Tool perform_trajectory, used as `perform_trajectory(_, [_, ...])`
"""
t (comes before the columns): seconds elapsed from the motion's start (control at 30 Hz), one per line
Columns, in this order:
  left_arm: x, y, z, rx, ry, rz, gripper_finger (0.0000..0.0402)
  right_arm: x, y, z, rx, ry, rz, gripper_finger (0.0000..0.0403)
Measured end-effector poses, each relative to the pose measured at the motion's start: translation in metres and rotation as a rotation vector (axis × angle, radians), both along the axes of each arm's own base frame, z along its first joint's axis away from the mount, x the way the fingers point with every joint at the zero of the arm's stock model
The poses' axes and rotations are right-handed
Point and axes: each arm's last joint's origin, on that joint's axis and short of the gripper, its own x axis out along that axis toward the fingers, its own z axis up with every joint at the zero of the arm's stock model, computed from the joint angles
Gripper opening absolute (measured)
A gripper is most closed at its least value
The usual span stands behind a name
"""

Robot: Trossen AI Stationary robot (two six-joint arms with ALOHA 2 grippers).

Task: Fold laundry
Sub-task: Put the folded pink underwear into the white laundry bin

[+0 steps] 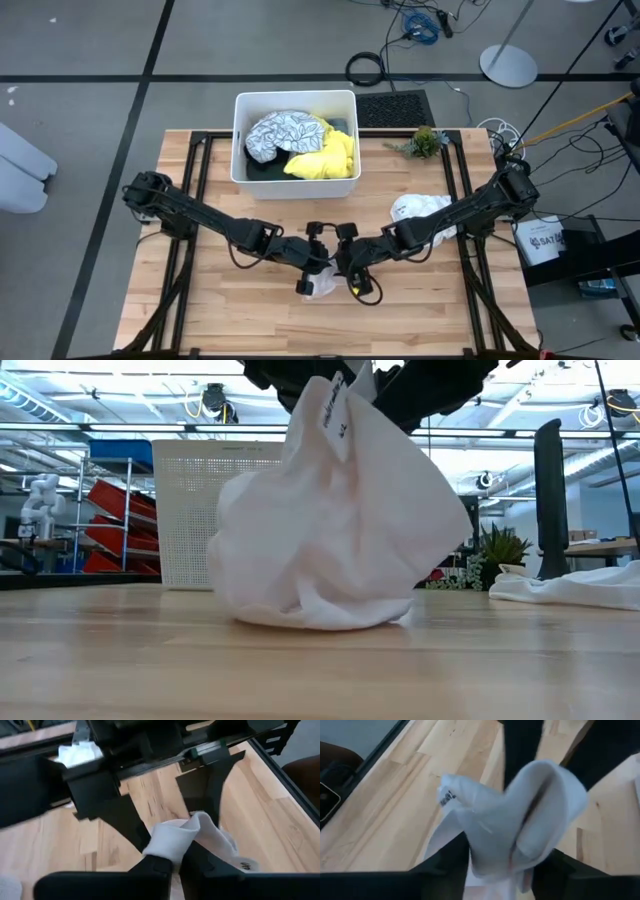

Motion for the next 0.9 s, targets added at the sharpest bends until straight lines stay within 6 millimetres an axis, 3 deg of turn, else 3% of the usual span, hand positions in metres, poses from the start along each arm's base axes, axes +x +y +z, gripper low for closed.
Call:
perform_trajectory(0.37, [-0.002,0.001,-0.002,-0.123,0.051,0.09,0.0105,0.002,-0.008,0.0,-0.019,0.008,-0.026,0.0015])
perform_trajectory(0.5, [-0.016,0.006,-0.005,-0.107,0.179,0.143,0.0127,0.0,-0.012,-0.002,-0.021,0.04,-0.047,0.0013])
perform_trajectory(0.63, [-0.035,0.014,0.007,-0.114,0.244,0.227,0.0131,-0.006,-0.015,0.0,-0.042,0.08,-0.056,0.0006])
perform_trajectory(0.9, [-0.071,0.023,0.034,-0.004,0.261,0.324,0.0131,-0.029,-0.026,0.043,-0.06,-0.032,-0.109,0.0006])
